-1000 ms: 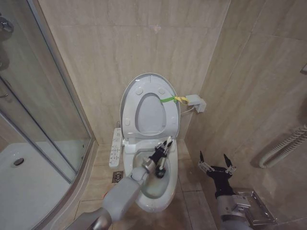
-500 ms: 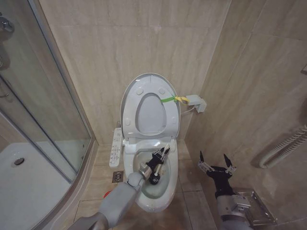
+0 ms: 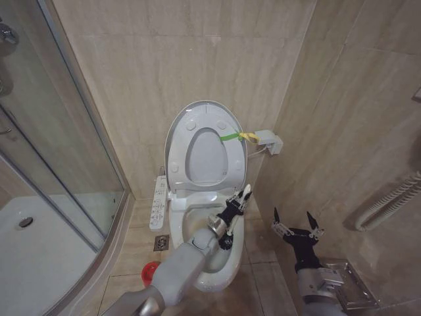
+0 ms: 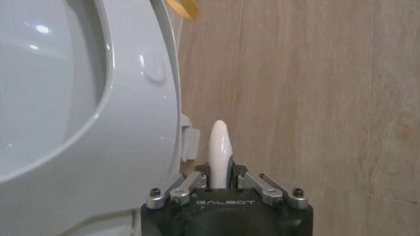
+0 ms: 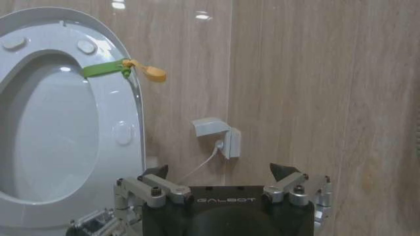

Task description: Open the toilet lid, clean the toilet bowl with a toilet brush, close the toilet lid, and flush.

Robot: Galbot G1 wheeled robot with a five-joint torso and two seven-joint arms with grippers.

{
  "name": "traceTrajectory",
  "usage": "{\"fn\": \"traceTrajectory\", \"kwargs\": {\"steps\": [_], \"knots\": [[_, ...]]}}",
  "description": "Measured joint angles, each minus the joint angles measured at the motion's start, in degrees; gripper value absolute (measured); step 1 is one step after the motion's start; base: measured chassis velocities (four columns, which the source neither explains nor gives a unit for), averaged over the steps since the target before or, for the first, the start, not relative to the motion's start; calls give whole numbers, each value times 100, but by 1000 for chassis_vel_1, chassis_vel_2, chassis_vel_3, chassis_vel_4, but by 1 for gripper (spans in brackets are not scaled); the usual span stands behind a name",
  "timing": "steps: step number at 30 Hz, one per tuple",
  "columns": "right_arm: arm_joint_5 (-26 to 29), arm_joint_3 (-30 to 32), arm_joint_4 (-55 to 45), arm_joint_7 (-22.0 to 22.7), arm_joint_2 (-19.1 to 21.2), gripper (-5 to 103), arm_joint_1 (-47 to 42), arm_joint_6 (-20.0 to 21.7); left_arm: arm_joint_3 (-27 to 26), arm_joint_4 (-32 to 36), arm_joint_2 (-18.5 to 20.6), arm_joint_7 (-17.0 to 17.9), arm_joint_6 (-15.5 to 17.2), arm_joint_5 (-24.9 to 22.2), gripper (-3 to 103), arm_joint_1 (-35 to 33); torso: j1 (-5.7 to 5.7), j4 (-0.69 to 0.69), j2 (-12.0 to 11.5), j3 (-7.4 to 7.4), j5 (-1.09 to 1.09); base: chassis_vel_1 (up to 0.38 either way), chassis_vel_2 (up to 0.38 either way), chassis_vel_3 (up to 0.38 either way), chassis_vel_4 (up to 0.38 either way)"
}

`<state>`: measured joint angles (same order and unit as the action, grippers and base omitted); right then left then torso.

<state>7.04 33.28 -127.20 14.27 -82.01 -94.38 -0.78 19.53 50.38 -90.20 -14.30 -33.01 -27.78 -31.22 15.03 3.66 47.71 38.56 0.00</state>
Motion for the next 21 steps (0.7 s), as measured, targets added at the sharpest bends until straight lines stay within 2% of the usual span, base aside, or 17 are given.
{"fn": "traceTrajectory", "kwargs": {"steps": [4,9,21], "knots": [[0,0,0,0,0,100,0,0,52,-342,83,-39,-31,272,21,-175,0,-2,0,0,0,0,0,0,0],[0,0,0,0,0,100,0,0,34,-461,167,-98,-33,397,21,-292,0,-2,0,0,-1,0,0,0,0],[0,0,0,0,0,100,0,0,-164,15,138,69,-102,434,21,-82,0,1,0,0,-1,0,0,0,0]]}}
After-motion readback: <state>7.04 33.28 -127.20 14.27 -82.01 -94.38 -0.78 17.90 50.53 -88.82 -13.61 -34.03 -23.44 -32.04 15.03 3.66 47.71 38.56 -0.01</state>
